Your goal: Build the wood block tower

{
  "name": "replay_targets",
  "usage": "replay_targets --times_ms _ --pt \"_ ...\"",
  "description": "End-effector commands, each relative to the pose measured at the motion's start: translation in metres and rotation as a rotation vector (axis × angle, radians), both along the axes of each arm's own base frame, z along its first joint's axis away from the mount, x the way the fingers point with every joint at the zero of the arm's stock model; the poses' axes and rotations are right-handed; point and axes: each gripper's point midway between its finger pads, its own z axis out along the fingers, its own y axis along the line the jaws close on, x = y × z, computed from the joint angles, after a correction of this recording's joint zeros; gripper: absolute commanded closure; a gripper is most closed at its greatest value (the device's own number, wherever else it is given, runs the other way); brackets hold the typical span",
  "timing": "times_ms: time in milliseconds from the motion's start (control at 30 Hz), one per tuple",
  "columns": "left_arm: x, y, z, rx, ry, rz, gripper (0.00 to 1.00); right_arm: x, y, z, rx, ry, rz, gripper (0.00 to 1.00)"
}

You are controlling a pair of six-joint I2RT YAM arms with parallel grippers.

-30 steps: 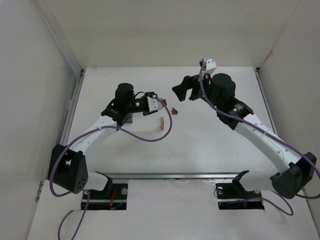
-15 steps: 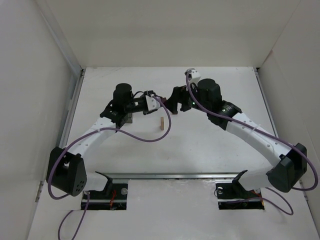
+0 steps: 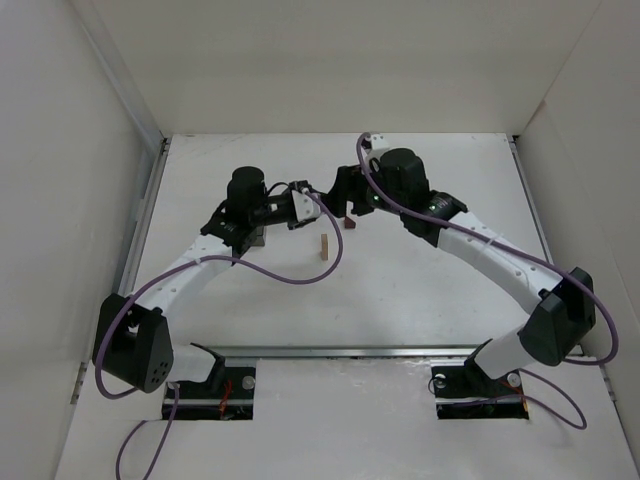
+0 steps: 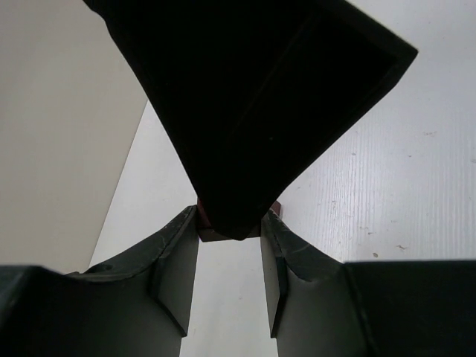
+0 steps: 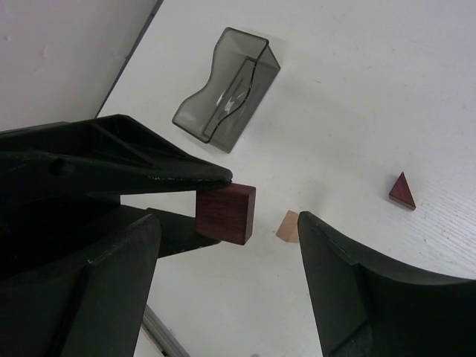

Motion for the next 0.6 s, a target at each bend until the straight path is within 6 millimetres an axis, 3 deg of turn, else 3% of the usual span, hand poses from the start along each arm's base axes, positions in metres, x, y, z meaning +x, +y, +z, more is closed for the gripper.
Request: replay_targets --times_ms 0,367,433,567 --pt "-0.011 -0.004 0.022 -0.045 -0.055 -0.044 1.00 0.006 0.006 0.026 0.048 -0.045 -0.005 0.21" --pt "-0.006 -0.005 0.025 -0.053 -0.061 -0.013 1.00 0.008 0.018 0.012 0.013 -0.020 -0.009 0.26" --pt "-0.006 -0.005 0.025 -0.053 -0.061 -0.013 1.00 0.009 0.018 0.018 0.021 -0.029 -0.009 0.27" --pt "-0.005 -0.004 0.025 -0.051 -0.062 -0.004 1.00 0.013 0.022 0.017 0.020 -0.028 -0.009 0.37"
